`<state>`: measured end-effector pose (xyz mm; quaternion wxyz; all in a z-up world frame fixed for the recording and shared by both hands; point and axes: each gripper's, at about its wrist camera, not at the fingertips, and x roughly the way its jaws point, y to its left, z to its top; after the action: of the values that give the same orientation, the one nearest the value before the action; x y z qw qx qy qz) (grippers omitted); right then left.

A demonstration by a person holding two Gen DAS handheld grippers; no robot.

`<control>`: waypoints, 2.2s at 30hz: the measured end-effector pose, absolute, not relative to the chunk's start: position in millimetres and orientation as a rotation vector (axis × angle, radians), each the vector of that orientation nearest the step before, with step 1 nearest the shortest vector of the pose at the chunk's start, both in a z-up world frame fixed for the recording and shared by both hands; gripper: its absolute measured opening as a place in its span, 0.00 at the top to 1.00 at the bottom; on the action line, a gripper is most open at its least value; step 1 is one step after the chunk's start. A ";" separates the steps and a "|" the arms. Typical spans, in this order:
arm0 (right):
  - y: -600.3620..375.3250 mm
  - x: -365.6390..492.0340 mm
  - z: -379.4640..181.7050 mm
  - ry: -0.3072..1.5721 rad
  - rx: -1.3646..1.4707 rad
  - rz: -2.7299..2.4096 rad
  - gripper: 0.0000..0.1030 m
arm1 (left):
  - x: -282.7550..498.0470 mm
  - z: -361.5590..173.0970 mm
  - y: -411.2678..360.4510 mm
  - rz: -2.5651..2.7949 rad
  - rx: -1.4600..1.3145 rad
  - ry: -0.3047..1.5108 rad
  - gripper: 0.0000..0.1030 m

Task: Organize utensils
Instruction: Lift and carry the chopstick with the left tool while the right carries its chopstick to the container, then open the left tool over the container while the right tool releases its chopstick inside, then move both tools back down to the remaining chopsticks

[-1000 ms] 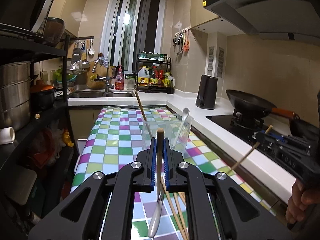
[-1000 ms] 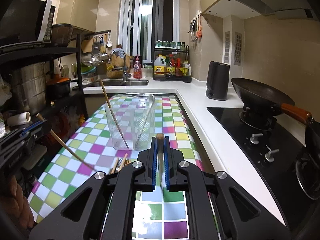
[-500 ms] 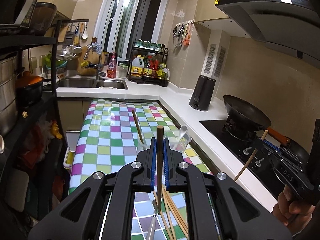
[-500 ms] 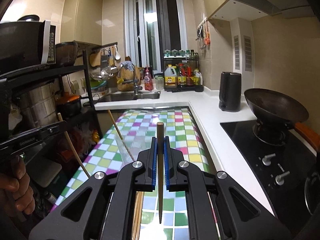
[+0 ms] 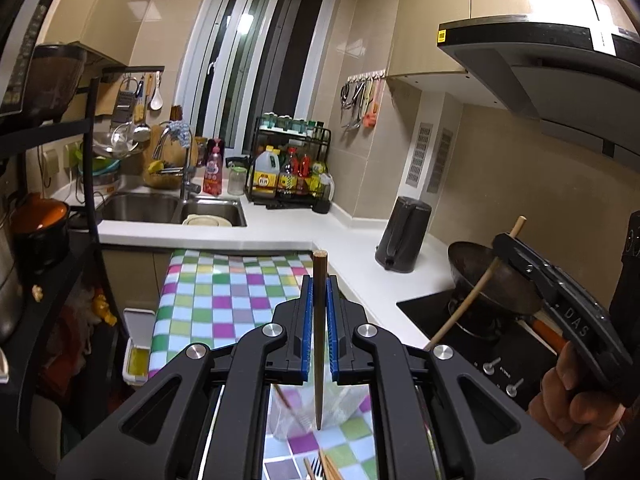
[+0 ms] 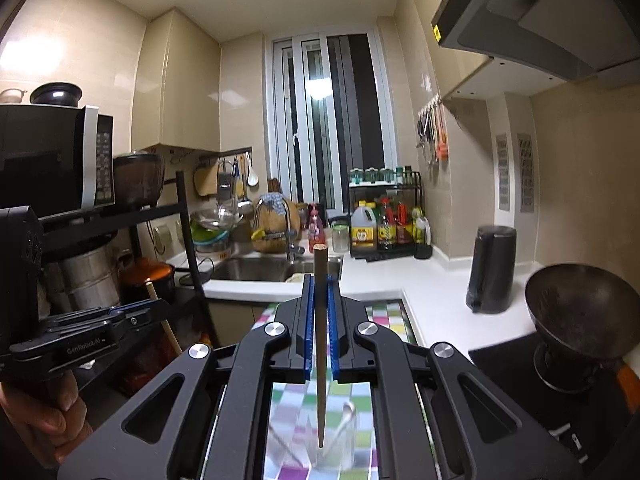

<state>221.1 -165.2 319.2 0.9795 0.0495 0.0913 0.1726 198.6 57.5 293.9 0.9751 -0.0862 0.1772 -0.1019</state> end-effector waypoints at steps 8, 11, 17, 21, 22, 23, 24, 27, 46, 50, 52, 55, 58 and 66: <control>-144.6 268.7 282.8 0.234 0.072 0.335 0.94 | 249.2 272.7 46.4 -0.163 -0.153 0.399 0.94; -141.1 281.9 255.6 0.294 0.065 0.335 0.94 | 265.6 249.9 43.3 -0.153 -0.152 0.447 0.94; -132.8 291.7 210.5 0.408 0.028 0.357 0.94 | 283.4 199.1 34.0 -0.126 -0.145 0.553 0.94; -128.6 289.4 195.1 0.449 -0.017 0.344 0.92 | 284.6 182.3 31.7 -0.120 -0.150 0.601 0.93; -128.1 288.7 192.5 0.457 -0.020 0.346 0.92 | 284.3 180.6 30.4 -0.114 -0.142 0.610 0.93; -128.6 287.9 191.3 0.468 -0.021 0.347 0.88 | 282.4 180.6 29.7 -0.106 -0.135 0.611 0.89; -129.4 286.1 190.7 0.472 -0.023 0.342 0.81 | 280.6 181.6 29.3 -0.104 -0.130 0.610 0.85; -133.6 276.1 192.0 0.461 -0.024 0.316 0.73 | 267.5 192.1 27.7 -0.093 -0.113 0.572 0.66; -162.9 121.5 207.7 0.313 0.024 0.297 0.71 | 119.3 189.9 31.0 -0.046 -0.102 0.399 0.56; -169.3 101.2 182.9 0.340 0.055 0.273 0.71 | 96.8 159.7 32.8 -0.039 -0.090 0.427 0.56; -173.2 93.2 167.5 0.368 0.072 0.269 0.71 | 88.0 142.0 33.6 -0.056 -0.095 0.459 0.57; -179.7 86.1 142.1 0.428 0.096 0.262 0.72 | 74.8 114.6 34.0 -0.058 -0.095 0.498 0.67; -185.1 80.2 112.1 0.499 0.119 0.273 0.83 | 61.3 86.6 35.1 -0.039 -0.100 0.521 0.75; -176.0 64.5 30.5 0.698 0.131 0.315 0.89 | 43.3 26.1 11.5 -0.109 -0.126 0.653 0.81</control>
<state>64.5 -176.0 30.5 0.9255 0.0639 0.3405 0.1534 43.3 11.5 26.1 0.9437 -0.0620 0.3206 -0.0536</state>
